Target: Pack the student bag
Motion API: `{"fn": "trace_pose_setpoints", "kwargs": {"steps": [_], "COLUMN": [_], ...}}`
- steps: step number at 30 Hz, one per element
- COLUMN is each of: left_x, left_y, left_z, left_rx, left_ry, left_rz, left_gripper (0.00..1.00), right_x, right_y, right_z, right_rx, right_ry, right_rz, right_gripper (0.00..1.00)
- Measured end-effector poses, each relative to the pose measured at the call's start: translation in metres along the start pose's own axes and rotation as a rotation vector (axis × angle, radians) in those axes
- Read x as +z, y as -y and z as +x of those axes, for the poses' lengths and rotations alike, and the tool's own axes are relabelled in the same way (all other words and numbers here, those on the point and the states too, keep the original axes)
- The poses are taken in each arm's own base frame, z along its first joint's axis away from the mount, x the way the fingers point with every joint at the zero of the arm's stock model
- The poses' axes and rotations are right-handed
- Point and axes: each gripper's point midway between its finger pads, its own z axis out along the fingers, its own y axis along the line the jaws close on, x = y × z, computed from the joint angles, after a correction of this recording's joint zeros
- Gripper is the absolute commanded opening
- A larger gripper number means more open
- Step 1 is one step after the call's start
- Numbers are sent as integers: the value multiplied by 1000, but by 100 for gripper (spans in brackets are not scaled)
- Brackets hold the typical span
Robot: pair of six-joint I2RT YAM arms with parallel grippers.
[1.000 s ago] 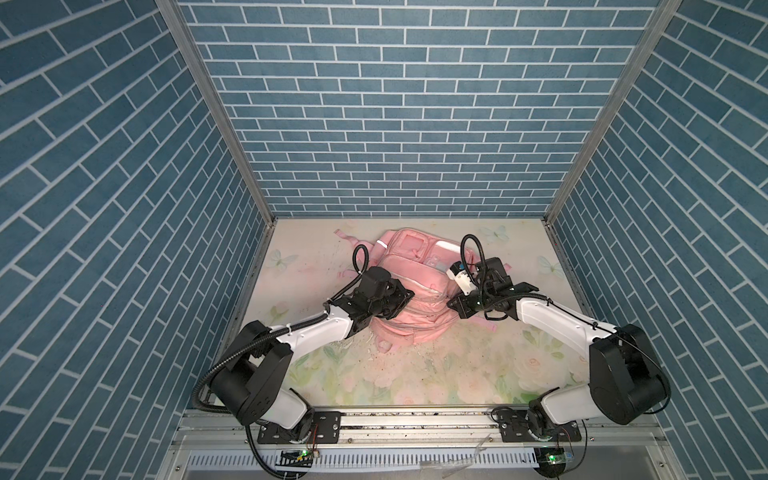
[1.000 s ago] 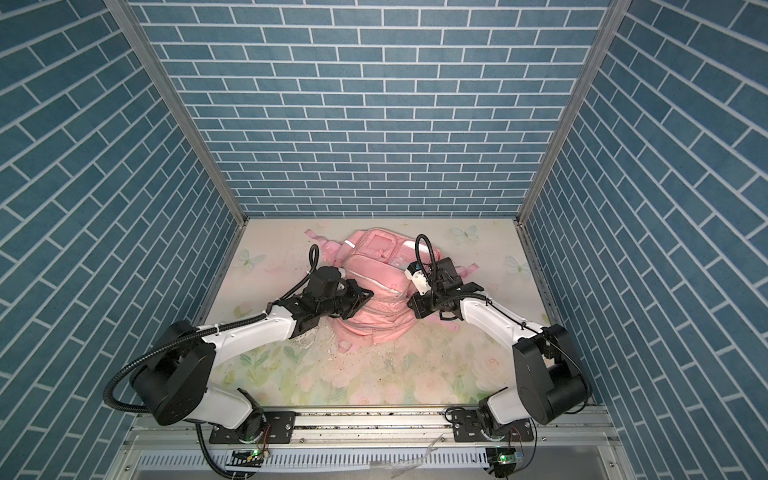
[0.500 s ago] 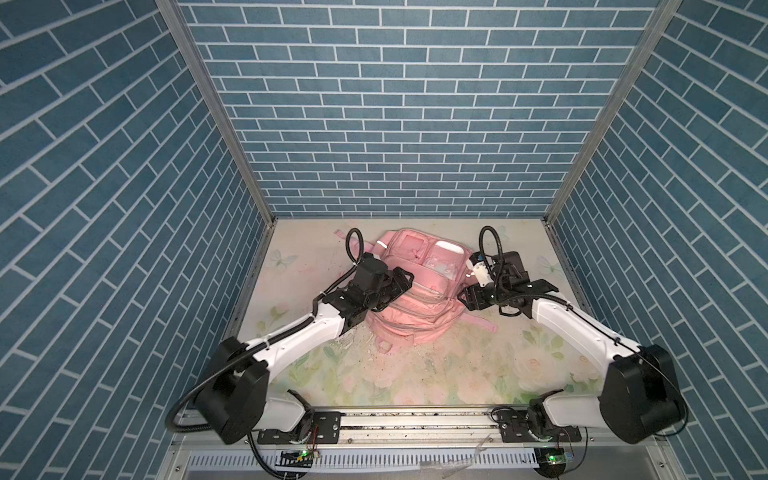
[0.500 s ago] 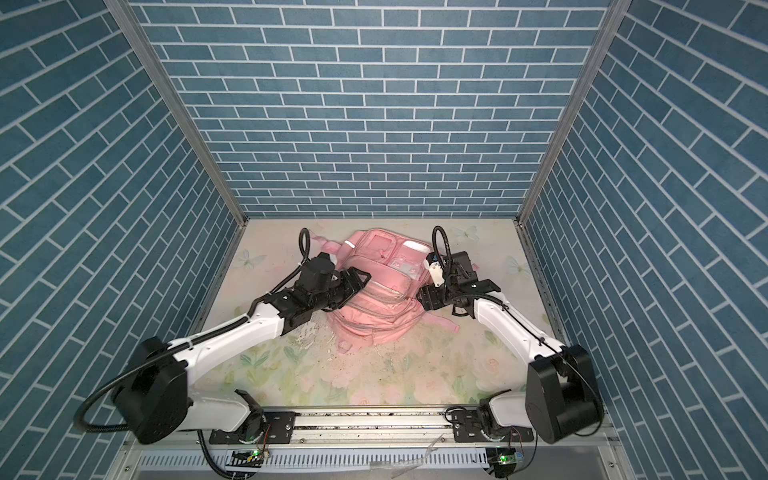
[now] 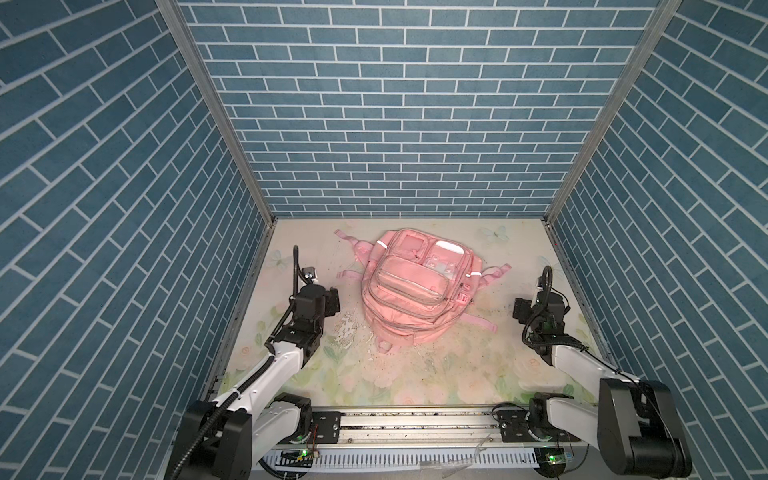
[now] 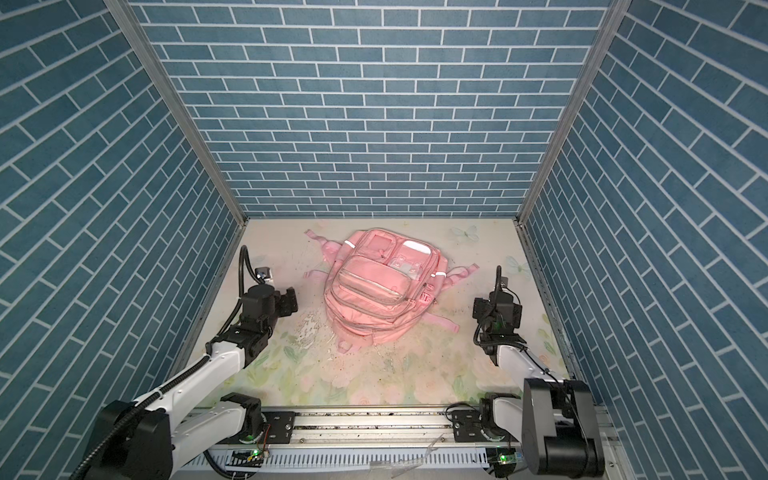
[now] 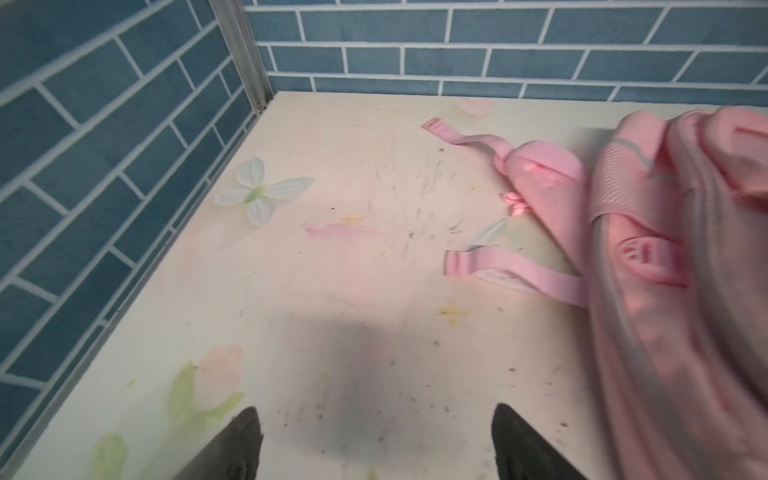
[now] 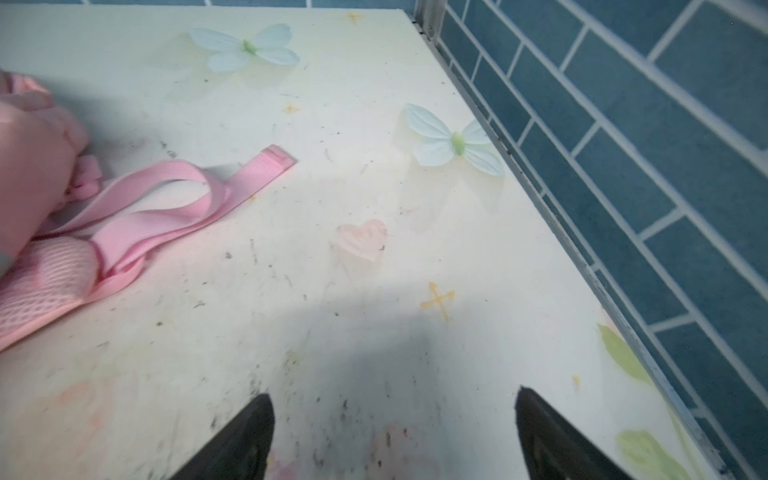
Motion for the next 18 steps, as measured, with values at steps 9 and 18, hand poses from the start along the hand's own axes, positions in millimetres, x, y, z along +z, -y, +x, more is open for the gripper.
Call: {"fn": "trace_pose_setpoints", "kwargs": {"steps": [9, 18], "left_x": [38, 53], "left_y": [-23, 8], "left_z": [3, -18], "left_rx": [-58, 10], "left_ry": [100, 221], "left_rz": [4, 133], "left_gripper": [87, 87], "right_x": [8, 13], "right_y": [-18, -45], "right_z": [-35, -57], "right_rx": [58, 9], "right_ry": [265, 331], "right_rz": [-120, -264], "right_gripper": [98, 98]}}
